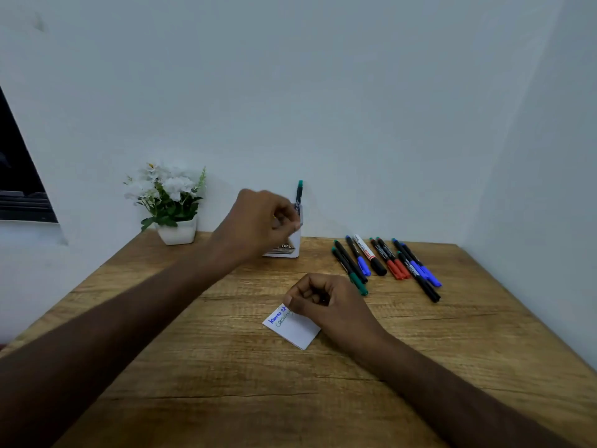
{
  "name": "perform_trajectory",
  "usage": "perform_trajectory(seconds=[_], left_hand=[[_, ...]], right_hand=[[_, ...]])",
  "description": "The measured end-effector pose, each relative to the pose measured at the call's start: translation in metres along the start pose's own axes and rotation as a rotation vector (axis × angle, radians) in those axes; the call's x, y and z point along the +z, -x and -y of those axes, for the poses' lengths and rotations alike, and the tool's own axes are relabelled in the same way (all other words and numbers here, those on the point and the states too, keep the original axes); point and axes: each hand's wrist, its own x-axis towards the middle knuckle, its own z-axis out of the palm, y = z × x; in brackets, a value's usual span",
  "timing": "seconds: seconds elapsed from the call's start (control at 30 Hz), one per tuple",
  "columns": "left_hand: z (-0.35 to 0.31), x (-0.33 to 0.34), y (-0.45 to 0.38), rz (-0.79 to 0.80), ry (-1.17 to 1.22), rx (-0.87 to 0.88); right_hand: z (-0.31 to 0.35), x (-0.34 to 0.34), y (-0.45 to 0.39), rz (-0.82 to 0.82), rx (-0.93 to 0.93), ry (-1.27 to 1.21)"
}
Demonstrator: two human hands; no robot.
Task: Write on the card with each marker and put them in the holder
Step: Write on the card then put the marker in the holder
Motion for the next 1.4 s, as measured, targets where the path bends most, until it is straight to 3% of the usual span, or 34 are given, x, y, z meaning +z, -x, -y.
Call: perform_trajectory(seconds=[0.2,0.37,0.57,0.67,0.87,1.27,1.4], left_hand=[[-0.001,0.015,0.091,0.238,0.105,0.091],[0.013,0.025,0.108,0.249,0.175,0.148],[0.014,0.025,0.108,0.265,0.199,0.153],[0.01,0.026,0.109,0.282,0.216,0.119],[0.007,0.024,0.111,0.29,0.237,0.072],[0.0,0.025,0.116,0.28,0.188,0.135],[-0.003,0.026,0.117,0.313,0.272,0.145]], right_hand=[[-0.001,0.0,-0.002,-0.011,-0.021,0.037],[0.003,-0.004,0.0,-0.071,-0.046,-0.005],[0.002,-0.041,-0.01,-0.35,-0.348,0.65],[-0.009,-0.052,-0.015,-0.359,-0.217,0.86],[-0.02,-0.056,-0.021,-0.285,-0.036,0.994],[-0.008,-0.05,-0.013,-0.218,0.016,0.954],[-0.007,-0.048,-0.013,-0.223,0.029,0.976]])
